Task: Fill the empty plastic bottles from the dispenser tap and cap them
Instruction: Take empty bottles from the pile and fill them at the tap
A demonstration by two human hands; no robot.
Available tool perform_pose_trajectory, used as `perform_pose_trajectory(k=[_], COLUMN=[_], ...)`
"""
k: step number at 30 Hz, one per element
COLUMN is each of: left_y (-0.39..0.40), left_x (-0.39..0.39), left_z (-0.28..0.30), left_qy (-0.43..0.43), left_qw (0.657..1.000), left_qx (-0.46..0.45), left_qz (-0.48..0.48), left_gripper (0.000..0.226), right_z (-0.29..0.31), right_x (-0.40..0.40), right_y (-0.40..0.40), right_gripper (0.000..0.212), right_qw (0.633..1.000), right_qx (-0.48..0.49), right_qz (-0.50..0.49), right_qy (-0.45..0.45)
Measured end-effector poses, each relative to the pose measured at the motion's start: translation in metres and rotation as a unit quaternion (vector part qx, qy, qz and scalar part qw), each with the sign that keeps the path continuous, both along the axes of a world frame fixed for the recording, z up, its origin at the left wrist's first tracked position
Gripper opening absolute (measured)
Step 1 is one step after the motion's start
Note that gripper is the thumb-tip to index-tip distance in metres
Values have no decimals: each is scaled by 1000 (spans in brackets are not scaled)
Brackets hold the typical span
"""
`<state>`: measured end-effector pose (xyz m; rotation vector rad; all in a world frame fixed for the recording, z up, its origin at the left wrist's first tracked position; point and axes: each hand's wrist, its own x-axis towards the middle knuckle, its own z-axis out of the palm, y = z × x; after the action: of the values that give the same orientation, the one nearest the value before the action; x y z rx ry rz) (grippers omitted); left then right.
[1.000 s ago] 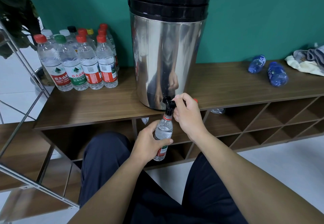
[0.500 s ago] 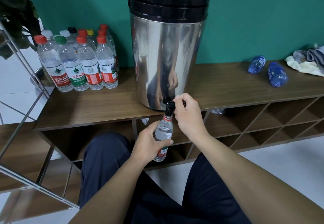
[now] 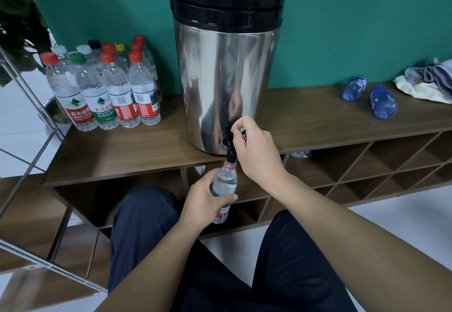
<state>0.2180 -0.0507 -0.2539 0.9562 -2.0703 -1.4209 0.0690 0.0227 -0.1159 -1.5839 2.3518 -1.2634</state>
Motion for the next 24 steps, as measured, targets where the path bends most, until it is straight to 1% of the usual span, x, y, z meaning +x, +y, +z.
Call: perform_pose_trajectory(k=[6, 8, 12, 14, 16, 18, 20, 21, 23, 24], left_y=[0, 0, 0, 1, 2, 3, 4, 5, 6, 6], left_x=[0, 0, -2, -4, -5, -7, -9, -10, -13, -15], left_z=[-1, -1, -1, -2, -3, -3, -4, -4, -4, -5], left_qy=[-1, -1, 10, 15, 16, 16, 7, 0, -9, -12], left_qw=[1000, 1000, 1000, 1000, 1000, 1000, 1000, 1000, 1000, 1000], left_qx=[8, 12, 10, 13, 18, 23, 30, 30, 28, 26], left_qz=[-4, -5, -4, 0, 0, -2, -2, -3, -9, -12], left_gripper=[80, 81, 77, 74, 71, 66, 62, 60, 58, 59], right_z=[-1, 0, 0, -2, -4, -9, -18, -24, -38, -45], right_x=[-3, -6, -11, -14, -18, -27, -43, -53, -79, -90], right_y=[-2, -2, 3, 8, 13, 17, 19, 20, 21, 22], right_gripper=[6, 6, 30, 30, 27, 31, 34, 29, 11, 7], right_qw=[1000, 1000, 997, 992, 978, 968, 975, 981, 993, 996], right_qx=[10, 13, 23, 15, -18, -47, -53, -50, -28, -11], right_qz=[2, 18, 55, 85, 107, 89, 40, 10, -48, -68], right_qy=[18, 3, -43, -92, -176, -229, -213, -185, -102, -62])
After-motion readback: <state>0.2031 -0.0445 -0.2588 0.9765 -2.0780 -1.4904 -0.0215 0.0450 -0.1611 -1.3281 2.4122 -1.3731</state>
